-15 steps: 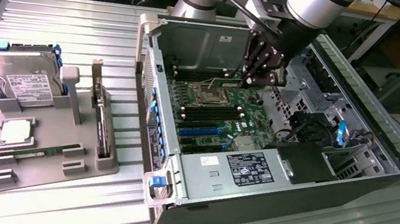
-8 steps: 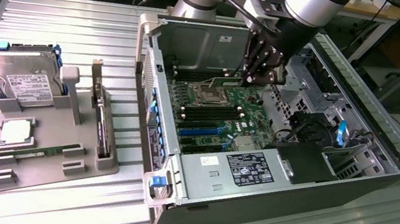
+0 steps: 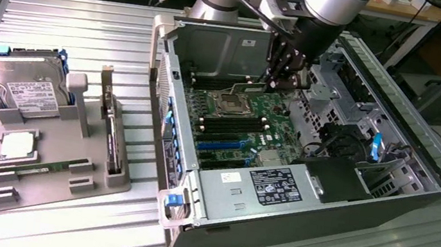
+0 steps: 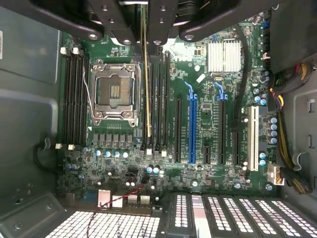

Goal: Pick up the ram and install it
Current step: 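Pick up the ram and move it above insertion slot, then insert the ram into the slot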

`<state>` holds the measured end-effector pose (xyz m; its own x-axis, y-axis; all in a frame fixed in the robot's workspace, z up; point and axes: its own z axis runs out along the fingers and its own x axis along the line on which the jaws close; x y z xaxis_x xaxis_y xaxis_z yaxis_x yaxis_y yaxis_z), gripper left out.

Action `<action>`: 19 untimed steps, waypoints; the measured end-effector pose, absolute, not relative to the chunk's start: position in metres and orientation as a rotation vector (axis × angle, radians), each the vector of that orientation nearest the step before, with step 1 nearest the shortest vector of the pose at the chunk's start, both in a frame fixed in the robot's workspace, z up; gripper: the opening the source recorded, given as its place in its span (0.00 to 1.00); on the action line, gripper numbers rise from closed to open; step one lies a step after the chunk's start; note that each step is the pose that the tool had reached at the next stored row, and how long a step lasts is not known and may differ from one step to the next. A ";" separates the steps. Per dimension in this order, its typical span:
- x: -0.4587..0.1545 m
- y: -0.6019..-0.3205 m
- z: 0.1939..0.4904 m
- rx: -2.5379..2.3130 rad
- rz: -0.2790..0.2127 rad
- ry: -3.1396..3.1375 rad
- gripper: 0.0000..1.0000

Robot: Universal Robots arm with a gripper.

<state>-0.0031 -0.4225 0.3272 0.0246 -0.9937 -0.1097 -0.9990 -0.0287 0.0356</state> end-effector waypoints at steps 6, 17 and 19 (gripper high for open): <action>-0.003 -0.422 0.327 -2.211 0.160 2.153 0.15; -0.010 -0.423 0.313 -2.217 0.180 2.163 0.15; -0.011 -0.423 0.304 -2.201 0.179 2.178 0.15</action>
<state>-0.0114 -0.4234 0.3042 0.0076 -0.9939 -0.1098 -0.9985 -0.0135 0.0532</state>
